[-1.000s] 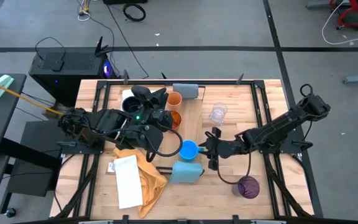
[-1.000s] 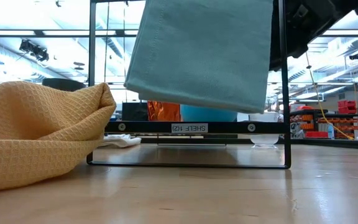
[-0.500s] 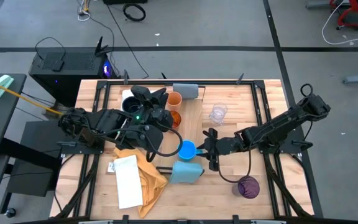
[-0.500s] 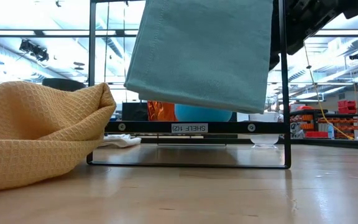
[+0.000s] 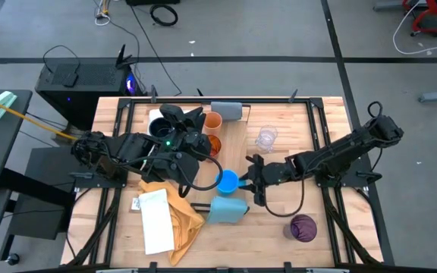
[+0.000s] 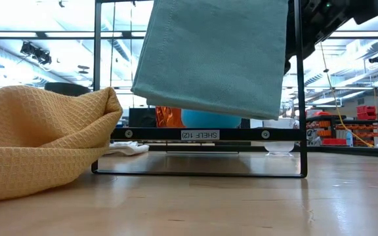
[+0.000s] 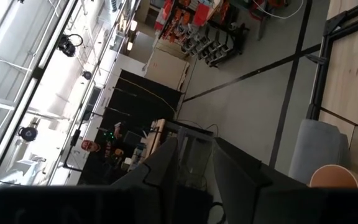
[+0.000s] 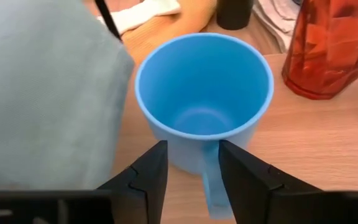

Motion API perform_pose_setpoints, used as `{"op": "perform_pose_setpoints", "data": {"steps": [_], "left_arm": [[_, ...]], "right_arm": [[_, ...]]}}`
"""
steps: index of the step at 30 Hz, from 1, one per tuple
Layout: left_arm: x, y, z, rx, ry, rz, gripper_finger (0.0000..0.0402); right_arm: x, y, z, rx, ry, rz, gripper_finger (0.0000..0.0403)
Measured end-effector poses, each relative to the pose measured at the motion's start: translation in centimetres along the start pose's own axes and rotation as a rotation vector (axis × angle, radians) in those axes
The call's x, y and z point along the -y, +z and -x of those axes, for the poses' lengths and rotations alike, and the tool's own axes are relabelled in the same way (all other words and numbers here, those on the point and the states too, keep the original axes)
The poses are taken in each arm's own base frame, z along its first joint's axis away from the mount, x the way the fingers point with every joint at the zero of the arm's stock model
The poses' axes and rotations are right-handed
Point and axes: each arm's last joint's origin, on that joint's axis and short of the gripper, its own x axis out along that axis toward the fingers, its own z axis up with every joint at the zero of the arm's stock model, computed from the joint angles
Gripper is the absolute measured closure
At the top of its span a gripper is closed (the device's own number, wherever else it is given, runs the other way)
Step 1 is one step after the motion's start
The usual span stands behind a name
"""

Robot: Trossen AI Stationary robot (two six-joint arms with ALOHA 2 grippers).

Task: Stack small to large cups/mugs on shelf
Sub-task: Put the light blue mug on the shelf

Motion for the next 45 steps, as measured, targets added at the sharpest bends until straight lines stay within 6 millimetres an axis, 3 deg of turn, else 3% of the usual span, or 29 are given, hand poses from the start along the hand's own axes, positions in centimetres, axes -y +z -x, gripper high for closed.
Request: {"op": "perform_pose_setpoints", "data": {"steps": [8,17,24,38,45], "left_arm": [[0.0,0.0,0.0,0.001,0.0,0.004,0.0294],[0.0,0.0,0.0,0.001,0.0,0.002,0.0294],[0.0,0.1,0.0,0.001,0.001,0.007,0.0294],[0.0,0.1,0.0,0.002,0.001,0.01,0.0294],[0.0,0.1,0.0,0.002,0.001,0.011,0.0294]], "right_arm": [[0.7,0.2,-0.1,-0.005,0.001,-0.012,0.0215],[0.6,0.4,-0.2,0.014,0.007,-0.012,0.0216],[0.5,0.3,-0.2,0.006,0.042,0.067,0.0208],[1.1,0.5,-0.3,0.009,0.027,0.167,0.0137],[1.2,0.5,-0.4,0.004,0.045,0.206,0.0136]]}}
